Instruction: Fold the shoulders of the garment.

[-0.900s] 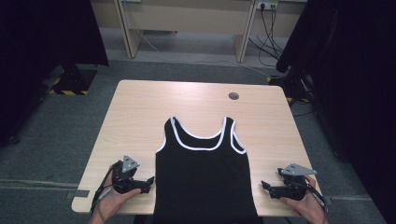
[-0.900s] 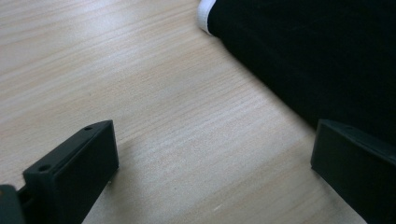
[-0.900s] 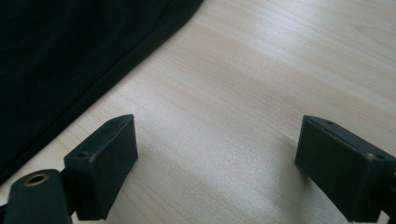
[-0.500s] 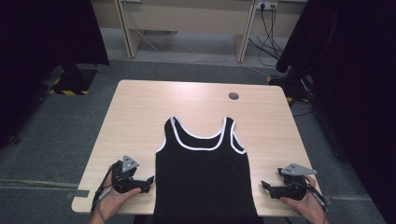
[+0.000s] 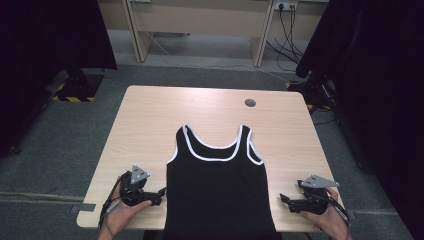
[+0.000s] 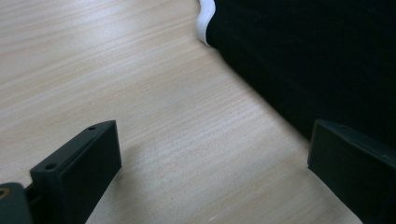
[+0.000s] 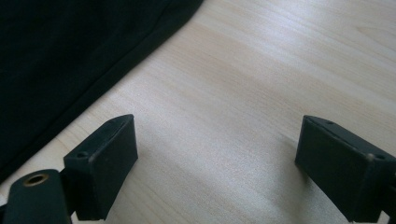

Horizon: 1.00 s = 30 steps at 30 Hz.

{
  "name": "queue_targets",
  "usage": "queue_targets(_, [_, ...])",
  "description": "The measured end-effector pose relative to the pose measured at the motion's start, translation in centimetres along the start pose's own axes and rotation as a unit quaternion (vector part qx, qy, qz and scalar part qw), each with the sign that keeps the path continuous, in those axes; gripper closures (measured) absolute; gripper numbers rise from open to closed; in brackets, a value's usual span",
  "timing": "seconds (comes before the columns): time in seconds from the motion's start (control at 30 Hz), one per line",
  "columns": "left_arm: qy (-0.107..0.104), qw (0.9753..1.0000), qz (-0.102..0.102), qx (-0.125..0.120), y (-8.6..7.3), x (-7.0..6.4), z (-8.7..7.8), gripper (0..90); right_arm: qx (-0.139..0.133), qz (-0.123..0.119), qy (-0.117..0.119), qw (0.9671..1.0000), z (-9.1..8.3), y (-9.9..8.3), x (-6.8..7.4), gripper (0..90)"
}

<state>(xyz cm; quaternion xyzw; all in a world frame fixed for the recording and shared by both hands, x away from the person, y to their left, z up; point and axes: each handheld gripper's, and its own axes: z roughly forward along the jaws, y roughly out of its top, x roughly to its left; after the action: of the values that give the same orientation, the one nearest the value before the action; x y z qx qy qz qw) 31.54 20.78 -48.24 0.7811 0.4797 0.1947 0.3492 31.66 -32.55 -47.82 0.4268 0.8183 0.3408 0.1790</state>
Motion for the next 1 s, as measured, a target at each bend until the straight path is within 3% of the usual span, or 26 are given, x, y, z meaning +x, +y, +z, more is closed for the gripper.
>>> queue_targets(0.5, [-0.018,0.9998,0.006,-0.006,1.9,0.0,0.9,1.2,0.001,0.000,0.000,1.0000,0.1,0.1,0.0,12.8])
queue_targets(1.0, [-0.026,0.9995,0.001,-0.017,6.2,0.3,3.4,1.2,0.000,-0.001,0.002,1.0000,0.1,0.1,-0.1,12.8])
